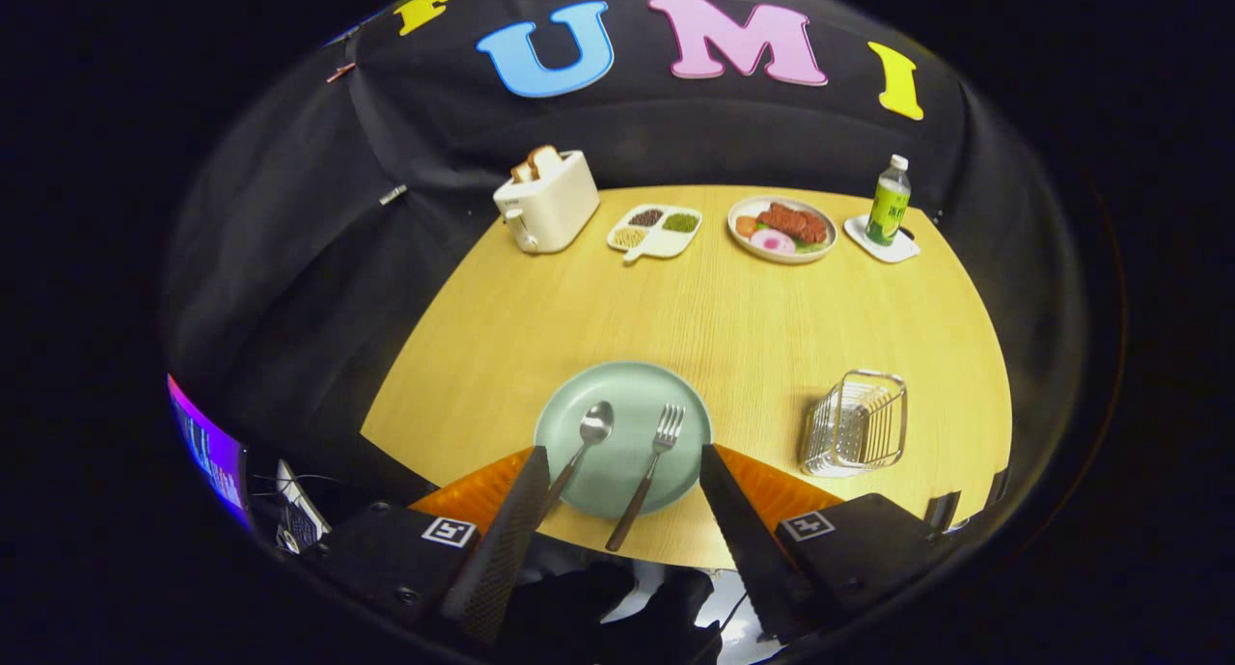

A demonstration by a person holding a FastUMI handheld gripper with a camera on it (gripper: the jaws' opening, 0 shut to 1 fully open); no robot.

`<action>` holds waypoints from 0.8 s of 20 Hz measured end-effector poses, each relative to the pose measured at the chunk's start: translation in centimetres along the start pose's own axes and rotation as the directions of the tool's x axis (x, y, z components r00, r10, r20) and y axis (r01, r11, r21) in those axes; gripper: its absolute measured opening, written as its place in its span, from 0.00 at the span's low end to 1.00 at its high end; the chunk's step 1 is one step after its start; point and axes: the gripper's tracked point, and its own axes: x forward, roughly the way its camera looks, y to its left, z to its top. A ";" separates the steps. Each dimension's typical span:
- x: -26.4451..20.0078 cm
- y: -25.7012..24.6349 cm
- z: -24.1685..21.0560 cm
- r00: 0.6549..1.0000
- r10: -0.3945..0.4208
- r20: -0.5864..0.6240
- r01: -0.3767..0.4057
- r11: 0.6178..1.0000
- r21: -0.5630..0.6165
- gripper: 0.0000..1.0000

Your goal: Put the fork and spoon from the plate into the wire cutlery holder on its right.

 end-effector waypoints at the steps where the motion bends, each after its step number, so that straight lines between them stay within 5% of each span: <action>1: 1.1 -0.1 -1.1 0.999 -0.006 -0.037 0.006 1.000 -0.006 0.98; 12: 11.1 -1.0 -7.5 0.963 -0.065 -0.261 0.071 0.997 0.011 0.88; 16: 13.3 -1.9 -8.6 0.945 -0.115 -0.305 0.127 0.992 0.020 0.56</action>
